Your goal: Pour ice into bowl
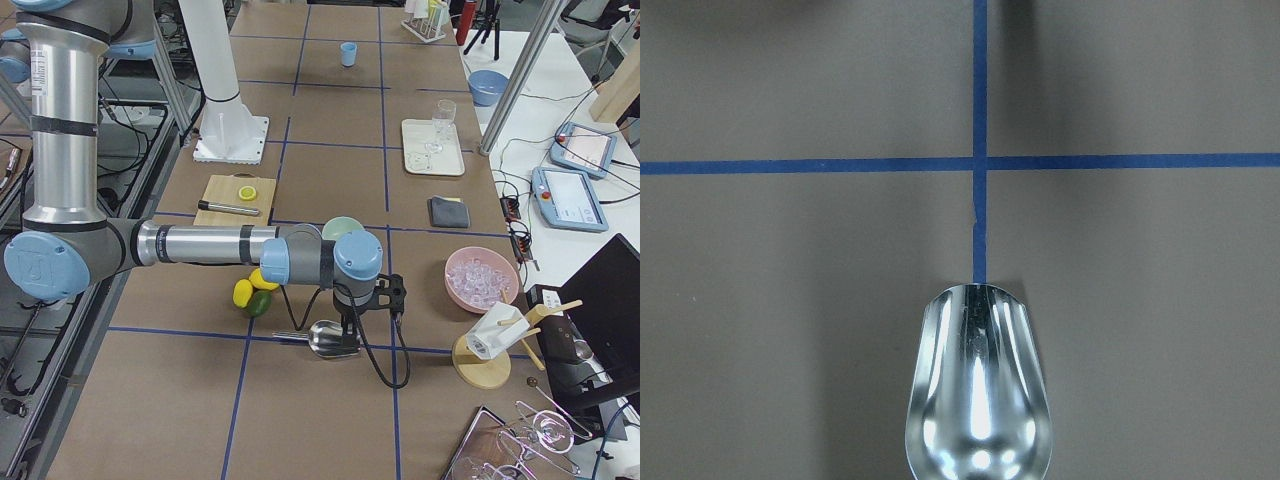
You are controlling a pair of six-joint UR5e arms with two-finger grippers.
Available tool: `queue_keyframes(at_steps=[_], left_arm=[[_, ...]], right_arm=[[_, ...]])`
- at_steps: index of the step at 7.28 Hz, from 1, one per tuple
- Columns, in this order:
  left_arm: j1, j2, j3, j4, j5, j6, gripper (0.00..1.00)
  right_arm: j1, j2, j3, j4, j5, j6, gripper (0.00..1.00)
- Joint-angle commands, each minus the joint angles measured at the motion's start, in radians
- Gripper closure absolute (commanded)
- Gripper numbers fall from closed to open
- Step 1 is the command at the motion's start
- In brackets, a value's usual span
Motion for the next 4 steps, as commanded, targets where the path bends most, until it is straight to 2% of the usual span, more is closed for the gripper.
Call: queue_keyframes(at_steps=[1, 4], left_arm=[[0.0, 0.0, -0.002, -0.003, -0.003, 0.001, 0.0], [0.005, -0.035, -0.057, -0.026, -0.017, -0.008, 0.0]], right_arm=[[0.0, -0.001, 0.0, 0.0, 0.0, 0.0, 0.0], [-0.008, 0.051, 0.024, 0.002, 0.002, 0.012, 0.0]])
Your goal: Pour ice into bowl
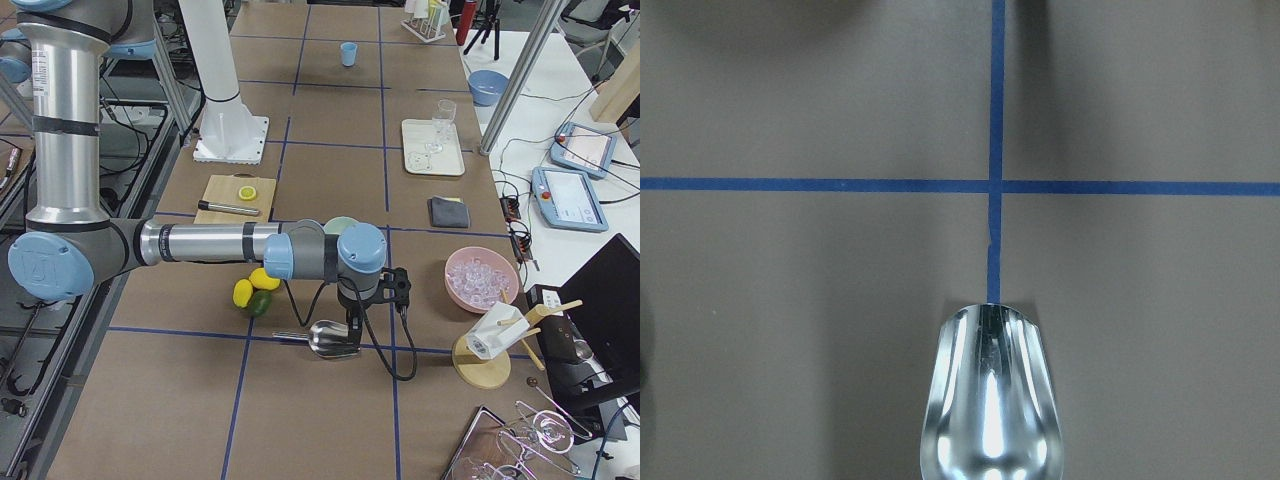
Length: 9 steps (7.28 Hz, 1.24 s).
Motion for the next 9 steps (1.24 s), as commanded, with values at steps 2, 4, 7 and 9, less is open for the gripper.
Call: queue_keyframes(at_steps=[2, 4, 7, 9], left_arm=[[0.034, -0.023, -0.103, -0.148, -0.024, -0.03, 0.0], [0.184, -0.004, -0.213, -0.262, -0.011, -0.315, 0.0], [0.408, 0.212, -0.31, -0.617, 0.212, -0.669, 0.0], [0.525, 0.347, -0.384, -0.666, 0.436, -0.733, 0.0]], right_arm=[[-0.033, 0.084, -0.006, -0.004, 0.002, 0.036, 0.0], [-0.082, 0.082, -0.018, -0.002, 0.052, 0.086, 0.0], [-0.181, 0.065, -0.017, 0.184, 0.057, 0.383, 0.0], [-0.316, 0.007, -0.008, 0.503, 0.028, 0.728, 0.0]])
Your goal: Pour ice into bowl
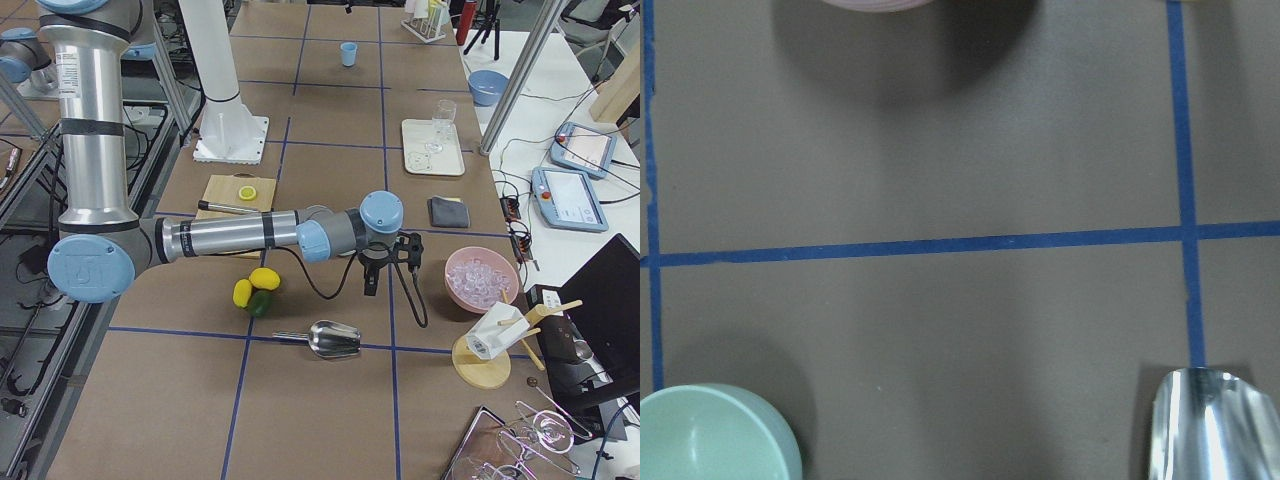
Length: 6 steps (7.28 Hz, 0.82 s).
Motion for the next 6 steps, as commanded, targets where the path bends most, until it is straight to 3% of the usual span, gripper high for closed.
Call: queue_keyframes(at_steps=[1, 3, 4, 6], left_arm=[[0.108, 0.144, -0.036, -0.118, 0.235, -0.048, 0.0], [0.127, 0.192, -0.03, -0.198, 0.303, -0.067, 0.0], [0.152, 0.207, -0.03, -0.201, 0.343, -0.067, 0.0], [0.164, 0.207, -0.028, -0.203, 0.344, -0.068, 0.0]], right_arm=[[-0.152, -0.068, 0.01, 0.308, -0.058, 0.321, 0.0], [-0.319, -0.112, 0.011, 0.445, -0.205, 0.461, 0.0], [-0.379, -0.111, 0.011, 0.48, -0.233, 0.5, 0.0], [-0.458, -0.106, 0.007, 0.481, -0.296, 0.502, 0.0]])
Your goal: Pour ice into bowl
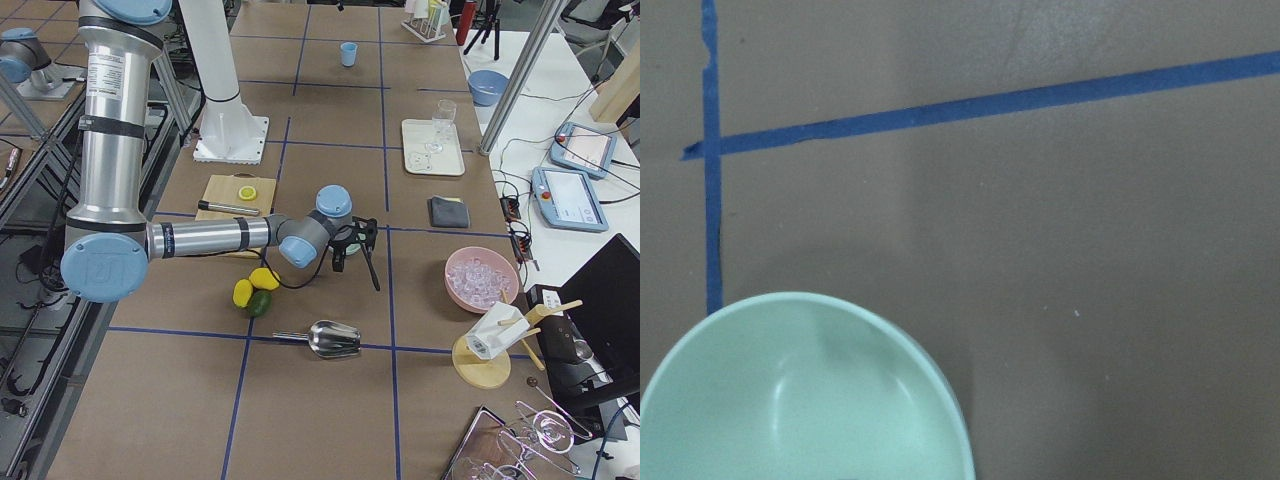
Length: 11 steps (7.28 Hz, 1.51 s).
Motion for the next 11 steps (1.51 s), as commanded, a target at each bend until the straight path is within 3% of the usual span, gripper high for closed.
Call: queue_keyframes(at_steps=[1, 2, 3, 6, 9, 11], left_arm=[[0.013, 0.004, 0.001, -0.003, 0.008, -0.002, 0.0], [0.015, 0.002, 0.004, -0.003, 0.008, -0.003, 0.0], [0.021, 0.002, 0.02, -0.005, 0.009, -0.005, 0.0], [0.08, -0.001, 0.061, -0.065, 0.053, -0.073, 0.0], [0.405, 0.0, 0.061, -0.062, 0.307, -0.358, 0.0], [0.496, 0.004, 0.061, -0.059, 0.4, -0.404, 0.0]], right_arm=[[-0.064, 0.001, -0.004, 0.008, -0.046, 0.009, 0.04], [-0.063, -0.005, -0.005, 0.007, -0.039, 0.009, 0.68], [-0.063, -0.007, -0.005, 0.008, -0.037, 0.007, 1.0], [-0.063, -0.007, 0.001, 0.008, -0.028, 0.006, 1.0], [-0.063, 0.016, 0.106, -0.05, 0.062, 0.053, 1.0], [-0.096, 0.221, 0.144, -0.227, 0.066, 0.209, 1.0]])
